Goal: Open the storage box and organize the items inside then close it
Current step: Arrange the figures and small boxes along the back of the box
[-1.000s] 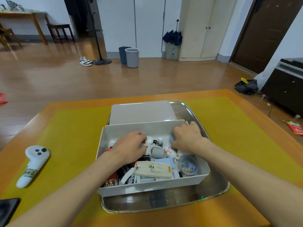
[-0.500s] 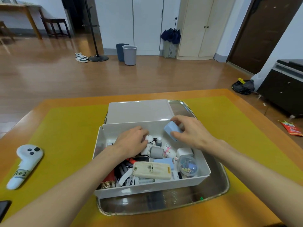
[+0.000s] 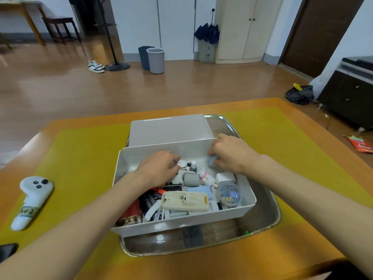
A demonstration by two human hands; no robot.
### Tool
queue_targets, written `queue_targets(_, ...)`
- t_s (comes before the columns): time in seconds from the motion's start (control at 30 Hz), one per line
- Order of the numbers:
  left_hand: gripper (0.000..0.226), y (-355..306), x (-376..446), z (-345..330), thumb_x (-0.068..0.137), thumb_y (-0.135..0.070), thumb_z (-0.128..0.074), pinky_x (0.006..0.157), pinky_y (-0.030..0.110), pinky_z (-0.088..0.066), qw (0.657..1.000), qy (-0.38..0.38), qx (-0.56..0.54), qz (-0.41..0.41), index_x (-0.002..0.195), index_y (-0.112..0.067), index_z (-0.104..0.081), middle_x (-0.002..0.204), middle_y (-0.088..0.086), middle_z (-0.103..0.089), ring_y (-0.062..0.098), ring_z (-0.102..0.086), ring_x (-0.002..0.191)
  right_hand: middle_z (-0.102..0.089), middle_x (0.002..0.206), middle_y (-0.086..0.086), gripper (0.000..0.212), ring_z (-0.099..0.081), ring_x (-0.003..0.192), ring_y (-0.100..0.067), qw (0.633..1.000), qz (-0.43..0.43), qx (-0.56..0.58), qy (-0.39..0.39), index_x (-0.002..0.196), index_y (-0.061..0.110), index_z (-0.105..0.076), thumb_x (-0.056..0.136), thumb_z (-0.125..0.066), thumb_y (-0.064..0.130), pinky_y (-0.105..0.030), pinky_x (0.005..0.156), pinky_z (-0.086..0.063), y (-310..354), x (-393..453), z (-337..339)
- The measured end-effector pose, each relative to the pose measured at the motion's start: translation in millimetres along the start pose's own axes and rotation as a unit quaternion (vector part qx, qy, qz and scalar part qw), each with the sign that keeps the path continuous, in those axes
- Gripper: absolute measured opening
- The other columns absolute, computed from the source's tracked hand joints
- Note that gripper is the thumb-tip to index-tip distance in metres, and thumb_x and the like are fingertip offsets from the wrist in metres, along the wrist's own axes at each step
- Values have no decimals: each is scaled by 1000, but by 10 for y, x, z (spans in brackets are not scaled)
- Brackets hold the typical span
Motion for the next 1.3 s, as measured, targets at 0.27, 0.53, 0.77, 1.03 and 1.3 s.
queue_targets(0.27, 25, 26, -186, 85, 97, -32, -54, 80, 41, -51, 998, -47, -35, -27, 119, -27, -65, 108, -7, -59, 16, -55, 102, -59, 110, -4, 37, -55, 106, -28, 995, 15, 97, 2, 114, 13, -62, 79, -70, 2, -33, 74, -40, -25, 94, -154)
queue_targets(0.53, 9, -497, -350, 46, 86, -37, -68, 68, 30, -52, 997, 0, -56, -62, 90, -32, -74, 81, -17, -67, 4, -60, 77, -70, 101, 4, 20, -53, 96, -22, 983, -11, 101, -155, 110, 22, -74, 91, -69, 24, -36, 75, -46, -226, -496, 143)
queue_targets(0.77, 36, -691, -178, -79, 82, -52, -70, 54, 29, -37, 991, 128, -20, -29, 69, -19, -62, 60, -1, -56, 16, -47, 57, -54, 67, 2, 26, -48, 86, -19, 998, -21, 39, -47, 70, 19, -57, 89, -59, 37, -33, 58, -28, -93, -671, -92)
queue_targets(1.03, 46, -777, -200, -209, 85, -53, -61, 50, 31, -29, 989, 146, -5, 30, 64, -14, -48, 57, 2, -41, 19, -40, 55, -55, 80, 9, 13, -55, 91, -19, 991, -41, 124, -21, 84, 27, -65, 84, -65, 40, -33, 62, -40, -162, -642, -200)
queue_targets(1.3, 38, -910, -166, -238, 79, -60, -57, 64, 33, -38, 994, 48, 68, 71, 76, -24, -47, 86, 0, -52, 25, -54, 87, -62, 85, 11, 12, -51, 94, -14, 986, -45, 155, -35, 93, 26, -69, 88, -63, 35, -36, 67, -49, -165, -687, -240)
Point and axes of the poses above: each hand's wrist, its own x-axis towards the middle knuckle, its own z-axis out of the back of the hand, y = z × x, the point moved 6 cm from there along x, towards the middle knuckle
